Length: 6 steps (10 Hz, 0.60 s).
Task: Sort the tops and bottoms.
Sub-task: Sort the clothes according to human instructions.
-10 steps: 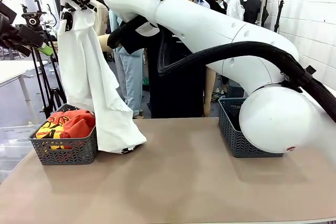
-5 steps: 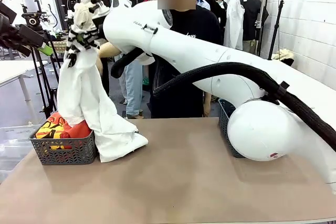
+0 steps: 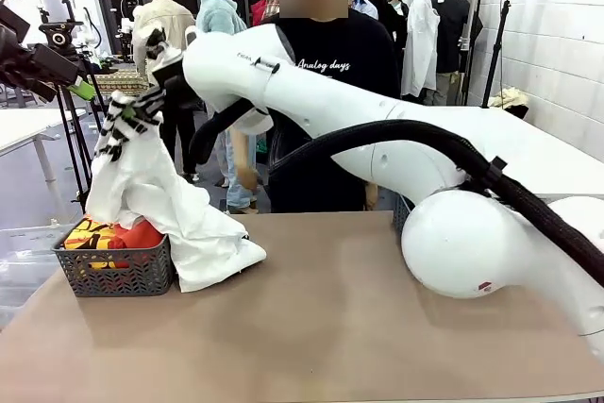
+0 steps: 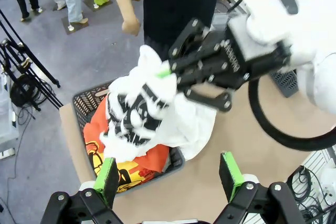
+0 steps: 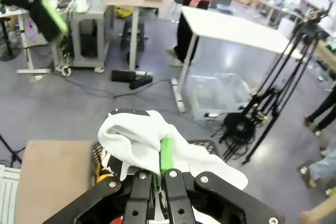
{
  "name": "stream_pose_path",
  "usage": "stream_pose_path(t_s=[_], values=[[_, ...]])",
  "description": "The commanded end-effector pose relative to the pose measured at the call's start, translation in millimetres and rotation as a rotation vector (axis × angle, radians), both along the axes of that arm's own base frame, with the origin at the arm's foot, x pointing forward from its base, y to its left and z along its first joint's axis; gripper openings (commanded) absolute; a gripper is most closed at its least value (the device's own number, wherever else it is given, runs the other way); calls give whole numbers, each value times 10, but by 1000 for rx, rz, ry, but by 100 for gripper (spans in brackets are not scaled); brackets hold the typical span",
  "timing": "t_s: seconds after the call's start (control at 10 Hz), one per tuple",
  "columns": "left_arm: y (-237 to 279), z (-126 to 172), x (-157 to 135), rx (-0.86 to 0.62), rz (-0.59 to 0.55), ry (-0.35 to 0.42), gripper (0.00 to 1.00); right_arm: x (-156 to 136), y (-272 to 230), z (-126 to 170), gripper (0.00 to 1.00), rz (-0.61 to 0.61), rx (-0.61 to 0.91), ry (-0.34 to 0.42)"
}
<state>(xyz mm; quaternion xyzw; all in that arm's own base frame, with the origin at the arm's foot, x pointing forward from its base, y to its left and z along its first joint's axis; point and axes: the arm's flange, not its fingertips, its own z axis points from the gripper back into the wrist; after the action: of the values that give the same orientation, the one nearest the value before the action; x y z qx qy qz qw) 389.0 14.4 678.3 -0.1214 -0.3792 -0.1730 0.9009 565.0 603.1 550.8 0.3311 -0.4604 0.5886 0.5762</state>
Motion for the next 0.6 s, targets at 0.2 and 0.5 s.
stream_pose_path(t_s=[0.2, 0.5], values=[[2, 12, -2, 2, 1, -1, 100, 1460, 1590, -14, 0, 73, 42, 33], [2, 12, -2, 2, 1, -1, 100, 31, 120, -471, 0, 39, -3, 46]])
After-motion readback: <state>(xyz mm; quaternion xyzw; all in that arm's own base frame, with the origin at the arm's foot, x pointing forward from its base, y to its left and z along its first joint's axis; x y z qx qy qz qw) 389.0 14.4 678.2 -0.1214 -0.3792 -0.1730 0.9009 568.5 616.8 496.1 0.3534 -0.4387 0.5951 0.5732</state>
